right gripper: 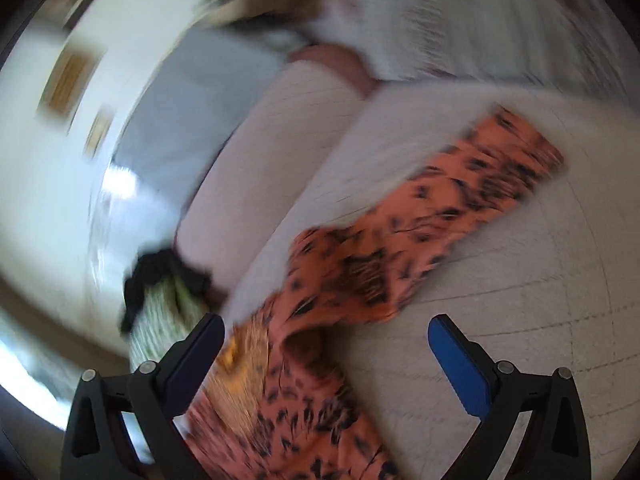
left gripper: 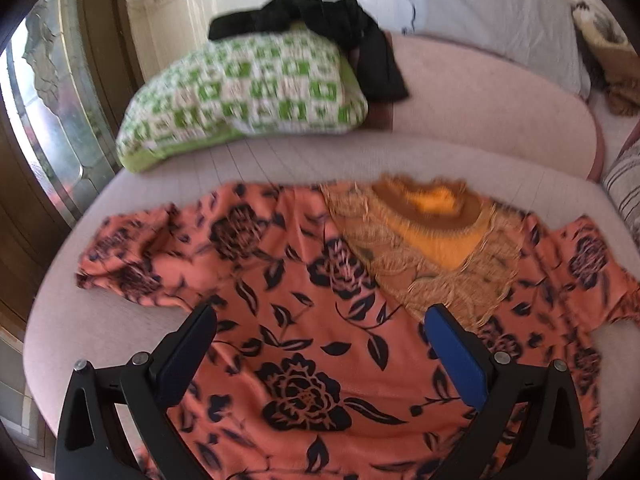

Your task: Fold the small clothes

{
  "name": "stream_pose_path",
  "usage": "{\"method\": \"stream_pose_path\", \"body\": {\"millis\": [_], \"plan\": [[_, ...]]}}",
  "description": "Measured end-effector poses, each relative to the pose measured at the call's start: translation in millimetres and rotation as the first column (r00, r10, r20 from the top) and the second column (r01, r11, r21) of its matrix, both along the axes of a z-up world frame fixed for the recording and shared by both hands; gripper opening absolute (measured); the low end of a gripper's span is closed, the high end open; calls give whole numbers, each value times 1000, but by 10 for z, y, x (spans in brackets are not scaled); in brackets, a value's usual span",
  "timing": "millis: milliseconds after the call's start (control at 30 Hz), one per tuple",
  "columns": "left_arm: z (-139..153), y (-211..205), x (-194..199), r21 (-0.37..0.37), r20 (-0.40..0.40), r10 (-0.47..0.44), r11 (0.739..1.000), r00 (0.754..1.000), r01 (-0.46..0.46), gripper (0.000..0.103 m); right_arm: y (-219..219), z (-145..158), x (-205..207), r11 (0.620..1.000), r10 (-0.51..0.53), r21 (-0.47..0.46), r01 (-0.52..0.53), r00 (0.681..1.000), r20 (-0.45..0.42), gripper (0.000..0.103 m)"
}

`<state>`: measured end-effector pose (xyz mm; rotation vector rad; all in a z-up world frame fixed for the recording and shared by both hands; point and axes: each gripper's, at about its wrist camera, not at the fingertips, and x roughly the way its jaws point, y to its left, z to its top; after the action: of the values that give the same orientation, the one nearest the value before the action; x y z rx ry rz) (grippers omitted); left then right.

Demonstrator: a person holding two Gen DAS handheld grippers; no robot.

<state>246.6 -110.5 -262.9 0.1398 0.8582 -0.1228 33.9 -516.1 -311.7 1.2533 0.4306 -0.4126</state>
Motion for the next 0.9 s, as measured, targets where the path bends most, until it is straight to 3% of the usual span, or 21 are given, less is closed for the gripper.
{"method": "stream_pose_path", "body": {"millis": [67,133,167,233,300,400,433,467,500,533,567,633,733,800,900], "plan": [[-273,-9,98,38,-33,7,999,999,-6,103,-309,-359,-165,982,-121,144,121,993,-14,100],[-382,-36,196,68,-96,11,998,995,-5,103,-545,-669,-242,944,-187,269,192,981,-43,88],[-388,-25,228,60,-95,9,998,995,-4,103,-657,-772,-263,922,-220,318,219,975,-36,87],[-365,3,267,64,-64,30,998,998,-26,103,-828,-713,-239,924,-265,288,252,964,4,87],[-357,-3,288,70,-47,31,997,998,-28,103,-995,-661,-120,936,-274,224,272,961,-25,84],[-381,-26,311,84,-45,19,996,999,-15,103,-1165,-751,12,927,-304,213,309,951,-54,75],[-389,-47,310,90,-45,14,996,999,-10,103,-1210,-713,65,933,-303,183,309,951,-57,64],[-396,-56,322,96,-44,11,995,999,-7,103,-1262,-750,94,940,-297,155,304,953,-65,31],[-401,-57,342,104,-39,9,995,999,-4,103,-1340,-816,171,947,-281,137,291,956,-87,16],[-405,-36,374,109,-33,8,994,999,-5,103,-1383,-887,225,949,-270,135,286,954,-130,6],[-394,-21,388,111,-26,11,994,1000,-8,103,-1416,-930,240,946,-279,127,298,949,-149,5],[-347,51,417,105,-8,29,994,1000,-28,103,-1411,-794,258,948,-295,83,307,946,-132,5],[-245,238,488,100,29,95,990,995,-98,103,-1209,-250,357,959,-267,-104,264,963,-22,5],[-180,416,550,73,26,145,987,989,-146,103,-962,189,560,959,-191,-195,204,978,87,5],[-90,709,627,26,16,219,975,975,-220,103,-416,734,1043,953,-26,-294,80,983,181,5]]}}
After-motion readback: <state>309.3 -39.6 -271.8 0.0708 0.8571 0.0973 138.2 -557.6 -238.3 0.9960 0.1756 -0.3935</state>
